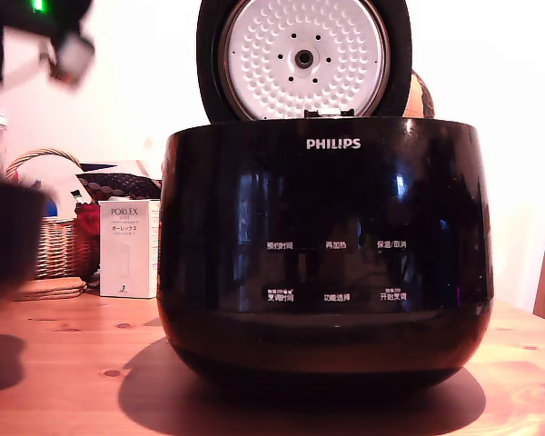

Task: Pick up the metallic pot next to the rice cooker

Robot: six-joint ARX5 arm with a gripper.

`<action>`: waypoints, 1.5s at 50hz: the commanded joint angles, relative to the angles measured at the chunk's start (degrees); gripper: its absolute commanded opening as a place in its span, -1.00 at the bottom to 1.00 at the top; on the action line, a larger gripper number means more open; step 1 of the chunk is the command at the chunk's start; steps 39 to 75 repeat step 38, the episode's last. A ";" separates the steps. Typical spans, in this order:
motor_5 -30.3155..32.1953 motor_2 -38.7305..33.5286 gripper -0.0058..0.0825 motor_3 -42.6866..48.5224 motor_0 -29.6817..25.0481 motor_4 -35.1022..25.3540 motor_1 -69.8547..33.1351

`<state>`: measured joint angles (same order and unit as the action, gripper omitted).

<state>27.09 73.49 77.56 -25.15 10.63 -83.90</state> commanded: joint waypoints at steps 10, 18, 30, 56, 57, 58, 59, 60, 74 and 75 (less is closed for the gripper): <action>-1.68 6.91 -0.92 0.09 -0.90 1.01 4.35; -1.77 10.01 -0.92 0.13 -1.84 0.76 6.19; -1.88 11.04 -0.92 0.13 -2.03 0.79 7.10; -1.84 11.04 -0.92 0.11 -2.03 0.79 7.10; -1.84 11.04 -0.92 0.11 -2.03 0.79 7.10; -1.84 11.04 -0.92 0.11 -2.03 0.79 7.10; -1.84 11.04 -0.92 0.11 -2.03 0.79 7.10; -1.84 11.04 -0.92 0.11 -2.03 0.79 7.10; -1.84 11.04 -0.92 0.11 -2.03 0.79 7.10; -1.84 11.04 -0.92 0.11 -2.03 0.79 7.10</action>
